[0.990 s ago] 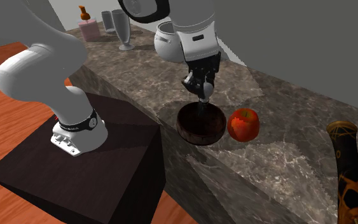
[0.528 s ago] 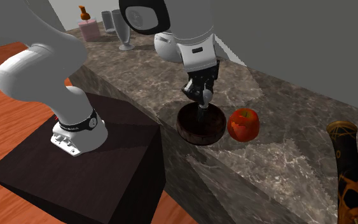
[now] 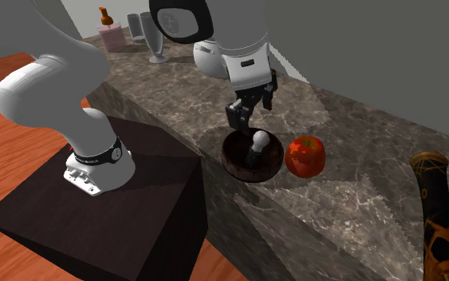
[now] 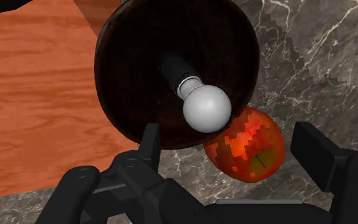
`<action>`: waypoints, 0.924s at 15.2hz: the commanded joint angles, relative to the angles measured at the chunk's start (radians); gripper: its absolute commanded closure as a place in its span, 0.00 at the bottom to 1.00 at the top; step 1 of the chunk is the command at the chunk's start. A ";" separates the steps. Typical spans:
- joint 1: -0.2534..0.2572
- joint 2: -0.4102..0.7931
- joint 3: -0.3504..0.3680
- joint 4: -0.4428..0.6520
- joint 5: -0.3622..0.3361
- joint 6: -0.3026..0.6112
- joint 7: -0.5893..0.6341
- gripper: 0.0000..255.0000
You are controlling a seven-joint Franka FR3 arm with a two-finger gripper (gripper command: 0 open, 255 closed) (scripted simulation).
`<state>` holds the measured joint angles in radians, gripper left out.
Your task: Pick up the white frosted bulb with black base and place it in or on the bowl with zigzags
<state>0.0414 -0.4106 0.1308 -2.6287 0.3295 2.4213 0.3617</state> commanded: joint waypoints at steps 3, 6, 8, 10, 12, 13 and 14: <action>-0.005 -0.029 -0.005 0.010 -0.009 -0.040 0.004 0.00; -0.019 -0.100 -0.020 0.048 -0.032 -0.150 0.015 0.00; -0.019 -0.101 -0.020 0.048 -0.032 -0.150 0.015 0.00; -0.019 -0.100 -0.020 0.048 -0.032 -0.150 0.015 0.00; -0.019 -0.100 -0.020 0.048 -0.032 -0.150 0.015 0.00; -0.019 -0.100 -0.020 0.048 -0.032 -0.150 0.015 0.00; -0.019 -0.100 -0.020 0.048 -0.032 -0.150 0.015 0.00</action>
